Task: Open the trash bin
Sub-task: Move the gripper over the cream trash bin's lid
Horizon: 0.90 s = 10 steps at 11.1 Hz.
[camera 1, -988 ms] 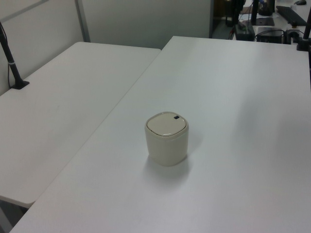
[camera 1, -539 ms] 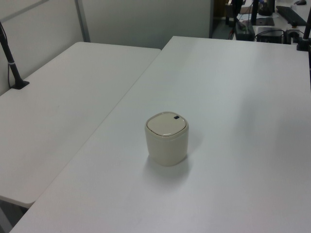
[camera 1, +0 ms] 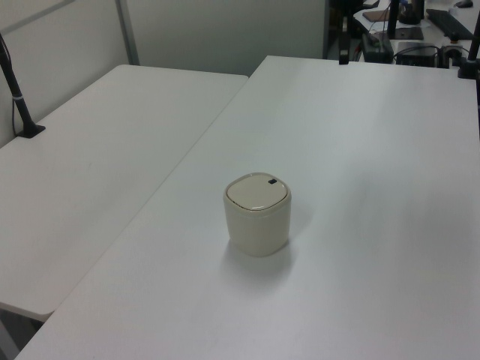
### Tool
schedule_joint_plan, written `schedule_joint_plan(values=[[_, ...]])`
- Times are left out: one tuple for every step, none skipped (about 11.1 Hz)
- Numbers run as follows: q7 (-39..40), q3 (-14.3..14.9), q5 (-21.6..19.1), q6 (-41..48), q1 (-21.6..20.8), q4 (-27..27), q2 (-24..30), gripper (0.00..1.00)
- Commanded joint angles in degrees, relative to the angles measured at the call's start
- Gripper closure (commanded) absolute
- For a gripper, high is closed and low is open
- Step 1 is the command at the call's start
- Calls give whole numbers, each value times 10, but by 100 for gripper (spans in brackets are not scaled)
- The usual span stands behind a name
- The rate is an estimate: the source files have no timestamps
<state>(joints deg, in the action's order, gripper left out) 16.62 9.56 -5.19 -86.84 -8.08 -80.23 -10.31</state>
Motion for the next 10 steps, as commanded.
schedule_joint_plan(values=[[84, 5, -11, -3, -74, -2, -16, 100], [96, 5, -11, -3, -94, 0, -22, 100], [111, 5, -9, -17, -121, 0, -29, 100], [111, 6, -9, -50, -145, -1, -38, 100], [105, 6, -11, -73, -169, -3, -47, 100], [105, 6, -11, -89, -187, 0, -60, 100], [98, 6, -10, -103, -197, 1, -67, 100], [91, 6, -9, -129, -215, 1, -76, 100], [82, 6, -7, -151, -228, 1, -88, 100], [69, 6, -5, -173, -235, 1, -100, 100]])
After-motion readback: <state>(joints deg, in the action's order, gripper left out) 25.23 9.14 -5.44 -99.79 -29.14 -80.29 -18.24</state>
